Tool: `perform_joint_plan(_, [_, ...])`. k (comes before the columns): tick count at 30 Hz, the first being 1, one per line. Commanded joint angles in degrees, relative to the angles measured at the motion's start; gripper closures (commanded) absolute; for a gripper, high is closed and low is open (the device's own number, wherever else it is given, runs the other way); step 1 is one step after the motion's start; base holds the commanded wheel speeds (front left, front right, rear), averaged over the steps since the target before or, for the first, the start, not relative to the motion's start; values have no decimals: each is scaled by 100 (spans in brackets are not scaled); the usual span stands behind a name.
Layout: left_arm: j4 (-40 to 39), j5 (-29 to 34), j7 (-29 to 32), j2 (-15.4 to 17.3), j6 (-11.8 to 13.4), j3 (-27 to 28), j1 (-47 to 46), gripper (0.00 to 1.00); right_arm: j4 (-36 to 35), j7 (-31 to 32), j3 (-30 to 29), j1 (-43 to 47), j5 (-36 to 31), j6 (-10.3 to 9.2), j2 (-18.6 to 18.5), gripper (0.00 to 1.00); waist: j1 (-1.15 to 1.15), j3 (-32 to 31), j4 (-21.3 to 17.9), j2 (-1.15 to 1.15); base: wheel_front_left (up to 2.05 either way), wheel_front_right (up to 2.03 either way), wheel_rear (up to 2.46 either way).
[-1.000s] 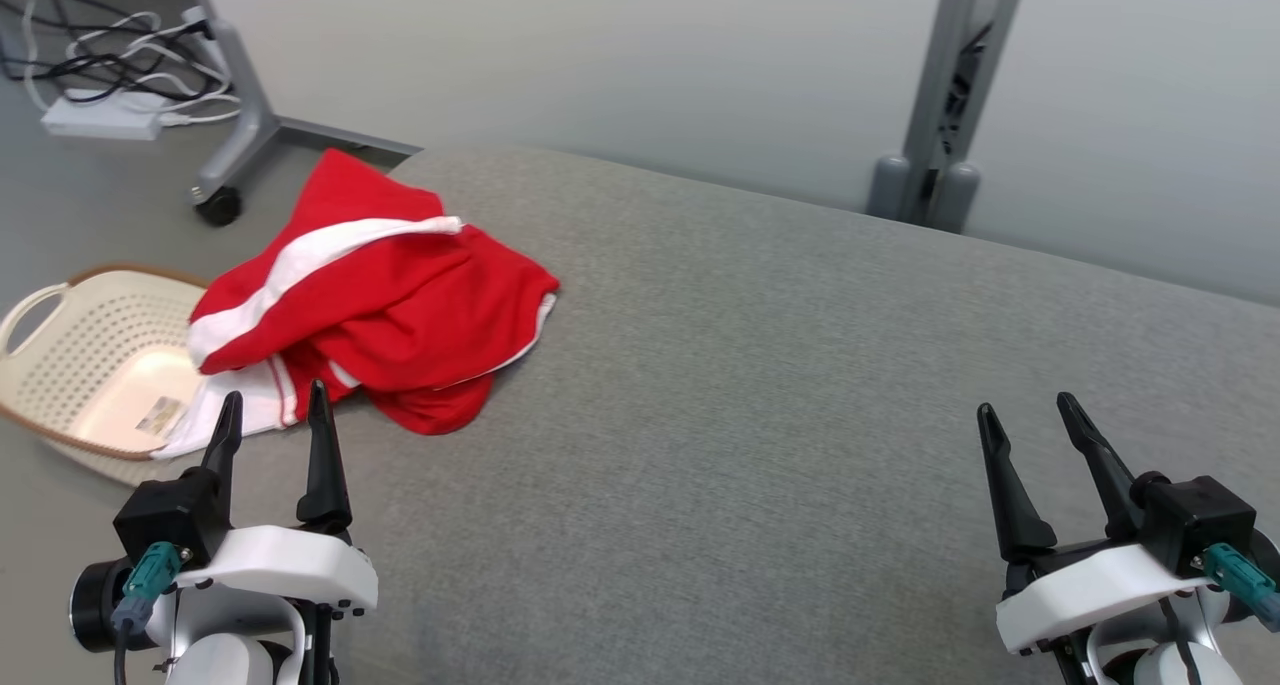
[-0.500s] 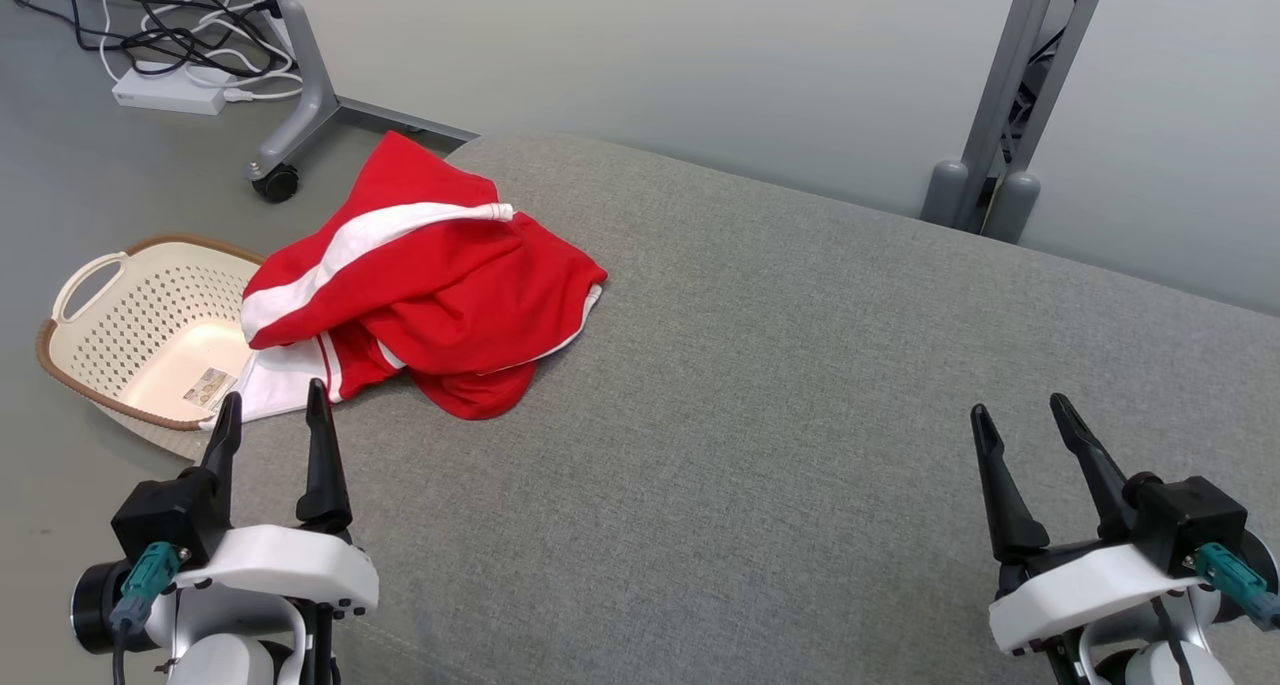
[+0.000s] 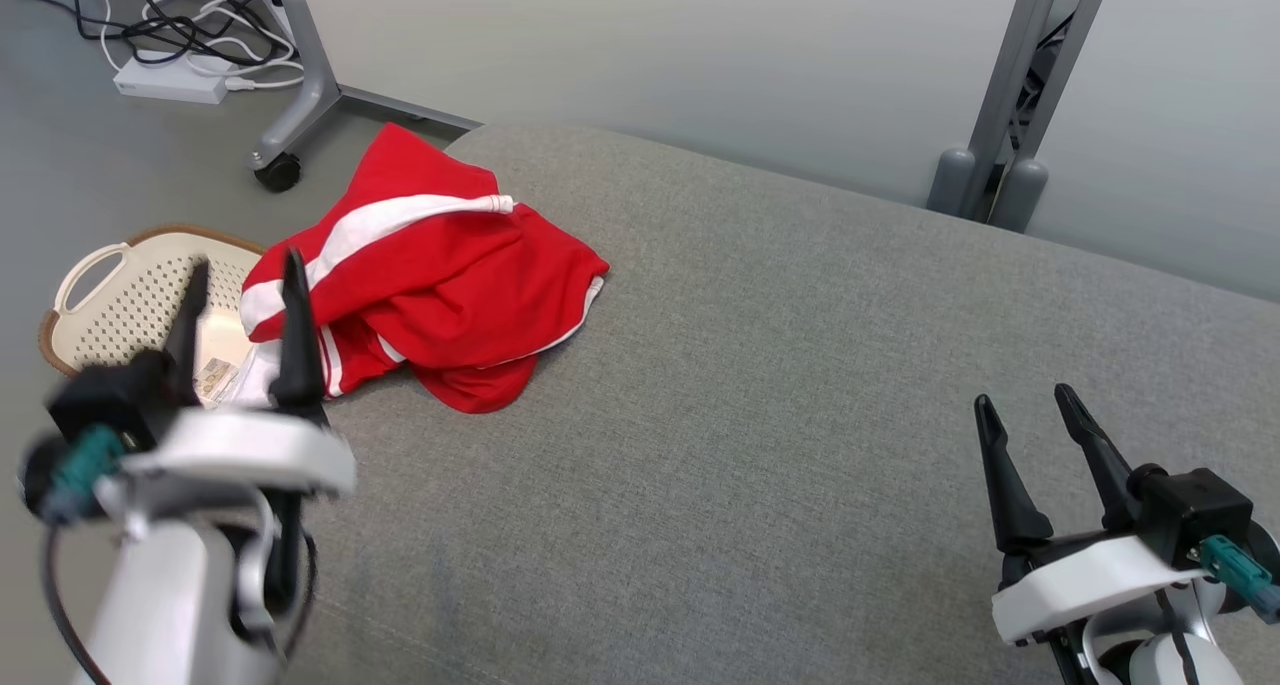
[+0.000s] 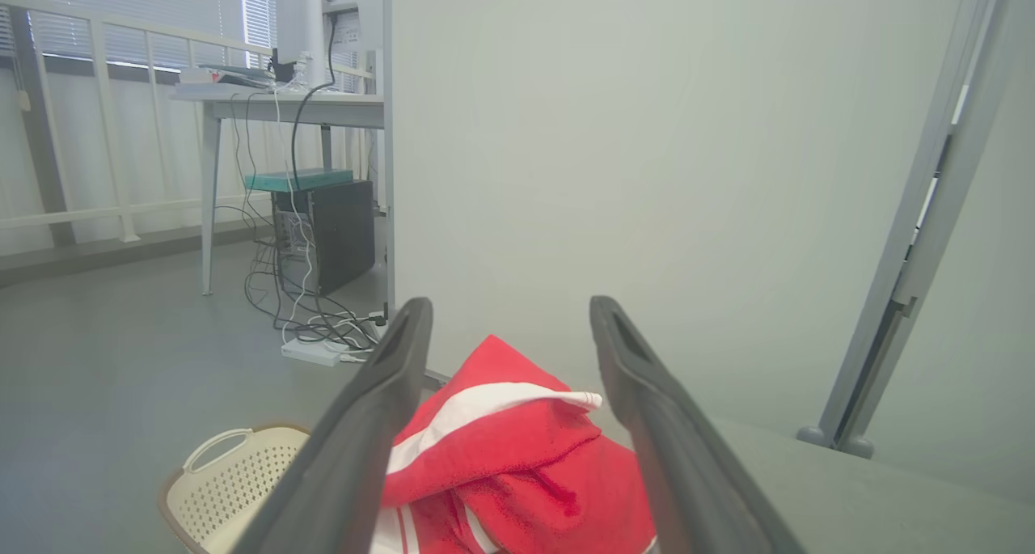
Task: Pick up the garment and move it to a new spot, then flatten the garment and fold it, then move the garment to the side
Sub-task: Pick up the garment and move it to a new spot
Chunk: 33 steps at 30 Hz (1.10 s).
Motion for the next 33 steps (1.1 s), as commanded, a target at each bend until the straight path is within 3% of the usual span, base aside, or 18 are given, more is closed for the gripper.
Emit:
perform_joint_plan(1, [-108,-15,127,159,-50,52,-514,0,-52,40,-17,-92,-62,-2,-28,0,0,68,-15,0,0,0,0])
perform_joint_plan(7, [320,-126,611,443,-223,94,-1779,0,-174,119,-12,-199,-174,-2,-29,0,0,301,-149,0,0,0,0])
perform_joint_plan(16, [3035,-608,1632,787,-616,199,-3646,0,-393,268,119,-499,-344,-2,-112,0,0,895,-566,0,0,0,0])
perform_joint_plan(25, [5174,-1017,2231,1003,-868,399,-4150,0,-484,355,239,-757,-351,-2,-224,0,0,1372,-963,0,0,0,0])
perform_joint_plan(33, [6000,-1282,2164,1158,-902,602,-4375,0,-636,476,224,-923,-379,-2,-362,0,0,1772,-1173,0,0,0,0])
